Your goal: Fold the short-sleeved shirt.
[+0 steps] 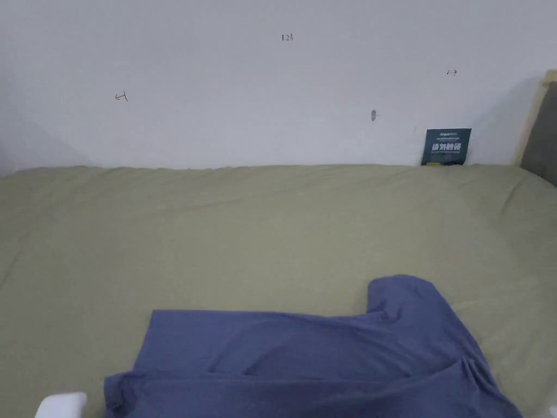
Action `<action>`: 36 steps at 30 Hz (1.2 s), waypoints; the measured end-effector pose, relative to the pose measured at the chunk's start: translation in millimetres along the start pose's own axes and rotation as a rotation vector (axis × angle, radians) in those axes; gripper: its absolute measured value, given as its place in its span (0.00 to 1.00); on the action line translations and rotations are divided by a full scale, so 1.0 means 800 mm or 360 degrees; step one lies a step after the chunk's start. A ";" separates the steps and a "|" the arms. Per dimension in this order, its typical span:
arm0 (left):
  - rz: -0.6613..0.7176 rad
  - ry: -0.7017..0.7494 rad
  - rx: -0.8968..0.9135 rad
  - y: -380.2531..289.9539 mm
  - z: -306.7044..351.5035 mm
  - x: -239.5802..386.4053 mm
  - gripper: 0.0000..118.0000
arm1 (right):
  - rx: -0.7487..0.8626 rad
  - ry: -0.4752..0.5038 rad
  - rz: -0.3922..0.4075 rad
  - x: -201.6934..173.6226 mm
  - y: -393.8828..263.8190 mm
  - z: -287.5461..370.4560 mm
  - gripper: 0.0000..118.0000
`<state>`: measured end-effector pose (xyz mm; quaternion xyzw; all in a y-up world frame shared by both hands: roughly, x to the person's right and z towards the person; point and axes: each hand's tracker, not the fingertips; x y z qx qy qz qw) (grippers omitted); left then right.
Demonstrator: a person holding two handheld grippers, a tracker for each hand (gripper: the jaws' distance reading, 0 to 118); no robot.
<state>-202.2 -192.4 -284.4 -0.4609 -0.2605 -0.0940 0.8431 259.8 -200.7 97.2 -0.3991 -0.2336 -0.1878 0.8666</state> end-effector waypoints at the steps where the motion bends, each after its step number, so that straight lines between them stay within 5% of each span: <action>1: -0.0001 -0.0006 -0.0004 -0.009 0.005 -0.002 0.00 | -0.0004 0.0003 -0.0002 -0.002 -0.009 0.005 0.15; 8: -0.0002 -0.0027 -0.0017 -0.031 0.004 -0.007 0.01 | 0.0019 0.0019 -0.0119 0.001 -0.029 0.004 0.16; 9: -0.0025 -0.0041 -0.0021 -0.031 0.003 -0.007 0.09 | 0.0040 0.0011 -0.0134 0.001 -0.030 0.002 0.26; 10: -0.0042 -0.0049 -0.0016 -0.032 0.003 -0.008 0.34 | 0.0052 -0.0043 -0.0136 0.000 -0.031 0.002 0.47; 11: -0.0040 -0.0037 -0.0024 -0.032 -0.003 -0.011 0.85 | 0.0039 -0.0091 -0.0126 -0.001 -0.031 0.003 0.84; 12: -0.0039 -0.0016 -0.0060 -0.033 -0.006 -0.013 1.00 | 0.0029 -0.0079 -0.0122 0.000 -0.030 0.004 0.99; 19: 0.0000 -0.0068 0.0209 0.010 0.036 -0.005 0.91 | 0.0225 -0.0050 -0.0089 -0.020 0.009 0.038 0.99; 20: -0.0004 -0.0062 0.0248 0.021 0.036 0.000 0.73 | 0.0273 -0.0019 -0.0086 -0.026 0.019 0.040 0.85; 21: -0.0014 -0.0080 0.0290 0.030 0.034 0.003 0.37 | 0.0323 0.0010 -0.0082 -0.032 0.028 0.043 0.54; 22: -0.0030 -0.0094 0.0284 0.043 0.029 0.006 0.00 | 0.0368 -0.0005 -0.0058 -0.038 0.038 0.041 0.13; 23: -0.0031 -0.0084 0.0272 0.050 0.030 0.020 0.00 | 0.0383 -0.0032 -0.0031 -0.042 0.047 0.037 0.00; 31: -0.0041 -0.0019 0.0266 0.176 -0.016 0.038 0.00 | 0.0428 -0.0032 -0.0027 -0.047 0.119 -0.006 0.00; 35: -0.0073 0.0118 -0.0002 0.232 -0.069 0.028 0.00 | 0.0379 -0.0037 -0.0020 -0.033 0.143 -0.030 0.00; 36: -0.0081 0.0116 -0.0016 0.239 -0.077 0.026 0.08 | 0.0373 -0.0042 -0.0024 -0.028 0.146 -0.034 0.00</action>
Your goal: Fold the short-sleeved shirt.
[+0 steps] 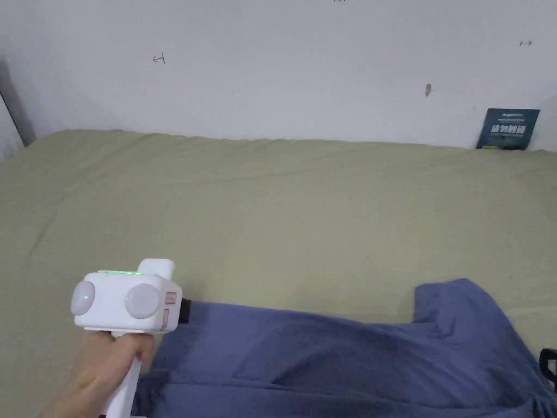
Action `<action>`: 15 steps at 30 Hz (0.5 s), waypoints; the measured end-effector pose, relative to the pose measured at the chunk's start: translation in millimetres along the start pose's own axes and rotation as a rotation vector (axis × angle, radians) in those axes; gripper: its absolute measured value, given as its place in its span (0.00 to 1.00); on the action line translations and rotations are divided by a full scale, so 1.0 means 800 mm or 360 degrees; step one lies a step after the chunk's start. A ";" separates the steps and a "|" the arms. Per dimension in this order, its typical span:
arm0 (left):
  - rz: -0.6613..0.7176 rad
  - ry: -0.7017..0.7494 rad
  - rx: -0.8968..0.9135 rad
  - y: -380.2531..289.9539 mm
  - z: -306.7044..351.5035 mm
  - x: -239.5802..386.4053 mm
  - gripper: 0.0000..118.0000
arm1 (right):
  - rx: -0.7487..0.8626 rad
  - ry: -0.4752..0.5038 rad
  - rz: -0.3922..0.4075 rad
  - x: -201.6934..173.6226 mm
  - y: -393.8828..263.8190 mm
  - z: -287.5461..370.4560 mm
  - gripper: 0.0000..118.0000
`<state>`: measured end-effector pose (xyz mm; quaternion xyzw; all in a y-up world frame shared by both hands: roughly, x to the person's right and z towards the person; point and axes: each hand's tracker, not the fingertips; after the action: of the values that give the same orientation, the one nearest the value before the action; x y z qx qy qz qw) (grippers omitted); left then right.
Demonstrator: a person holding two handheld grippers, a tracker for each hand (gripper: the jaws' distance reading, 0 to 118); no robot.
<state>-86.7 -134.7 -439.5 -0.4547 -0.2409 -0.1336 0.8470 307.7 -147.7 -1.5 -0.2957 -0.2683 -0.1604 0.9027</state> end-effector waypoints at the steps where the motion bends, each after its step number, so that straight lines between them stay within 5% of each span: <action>1: 0.0007 0.0025 -0.0009 0.010 -0.008 -0.003 0.29 | -0.0010 -0.0003 0.0003 0.001 0.002 -0.003 0.00; 2: 0.0018 0.0054 -0.0034 0.018 -0.018 -0.006 0.76 | -0.0031 -0.0015 0.0006 0.005 0.003 -0.009 0.00; 3: 0.0038 0.0071 -0.0081 0.022 -0.028 -0.008 0.98 | -0.0045 -0.0019 0.0010 0.009 0.003 -0.014 0.00; 4: 0.0042 0.0070 -0.0077 0.027 -0.032 -0.010 1.00 | -0.0063 -0.0036 0.0015 0.014 0.003 -0.020 0.00; 12: 0.0041 0.0117 -0.0206 0.047 -0.035 -0.009 0.92 | -0.0164 -0.0082 0.0004 0.034 -0.008 -0.043 0.00; 14: 0.0016 0.0052 -0.0198 0.051 -0.012 -0.006 0.70 | -0.0195 -0.0082 -0.0004 0.039 -0.009 -0.049 0.00; 15: -0.0006 0.0085 -0.0191 0.053 0.001 -0.003 0.45 | -0.0202 -0.0093 -0.0008 0.040 -0.009 -0.051 0.00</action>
<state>-70.4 -110.9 -470.2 -0.5005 -0.2107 -0.1615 0.8241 346.3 -182.7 -7.3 -0.3563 -0.2845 -0.1707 0.8735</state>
